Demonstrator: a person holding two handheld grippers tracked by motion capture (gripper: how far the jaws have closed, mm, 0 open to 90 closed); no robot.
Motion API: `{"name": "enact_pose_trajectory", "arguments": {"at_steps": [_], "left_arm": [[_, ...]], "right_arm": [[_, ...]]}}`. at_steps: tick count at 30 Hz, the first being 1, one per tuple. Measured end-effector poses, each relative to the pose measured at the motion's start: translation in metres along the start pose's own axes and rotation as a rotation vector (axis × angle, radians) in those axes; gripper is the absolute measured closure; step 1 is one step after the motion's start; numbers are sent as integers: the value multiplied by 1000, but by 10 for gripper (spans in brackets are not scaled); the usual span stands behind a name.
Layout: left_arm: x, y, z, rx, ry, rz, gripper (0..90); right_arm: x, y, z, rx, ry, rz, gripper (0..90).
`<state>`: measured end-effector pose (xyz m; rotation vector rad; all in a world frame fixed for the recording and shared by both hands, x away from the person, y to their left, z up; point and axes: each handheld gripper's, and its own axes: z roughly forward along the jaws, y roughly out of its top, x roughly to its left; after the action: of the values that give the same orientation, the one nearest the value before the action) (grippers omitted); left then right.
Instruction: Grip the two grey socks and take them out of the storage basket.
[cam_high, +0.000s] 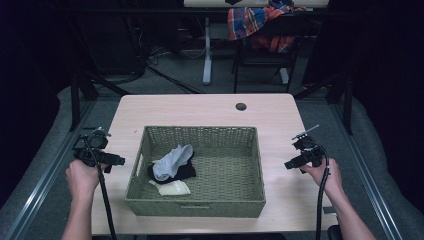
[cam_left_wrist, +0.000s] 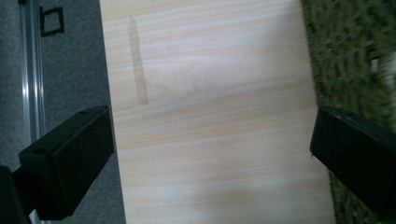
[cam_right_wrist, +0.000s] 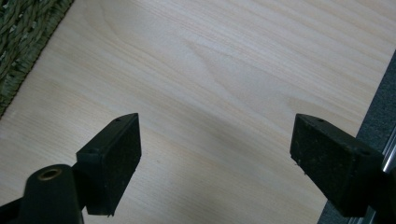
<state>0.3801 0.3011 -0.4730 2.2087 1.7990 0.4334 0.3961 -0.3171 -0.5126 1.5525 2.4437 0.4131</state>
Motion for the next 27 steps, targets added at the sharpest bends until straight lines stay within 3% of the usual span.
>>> {"name": "enact_pose_trajectory", "arguments": {"at_steps": [5, 13, 20, 27], "left_arm": [[-13, 6, -12, -35, -4, 47, 2], [-37, 17, -26, -63, -60, 118, 1], [-59, 25, -32, -104, -87, 182, 0], [-82, 31, -36, -113, -117, 239, 0]], "right_arm": [[2, 0, 2, 12, 6, -15, 184], [4, -1, 3, -1, 12, -6, 200], [4, 0, 1, 15, 4, -27, 207], [5, 0, 2, 14, 4, -29, 215]]}}
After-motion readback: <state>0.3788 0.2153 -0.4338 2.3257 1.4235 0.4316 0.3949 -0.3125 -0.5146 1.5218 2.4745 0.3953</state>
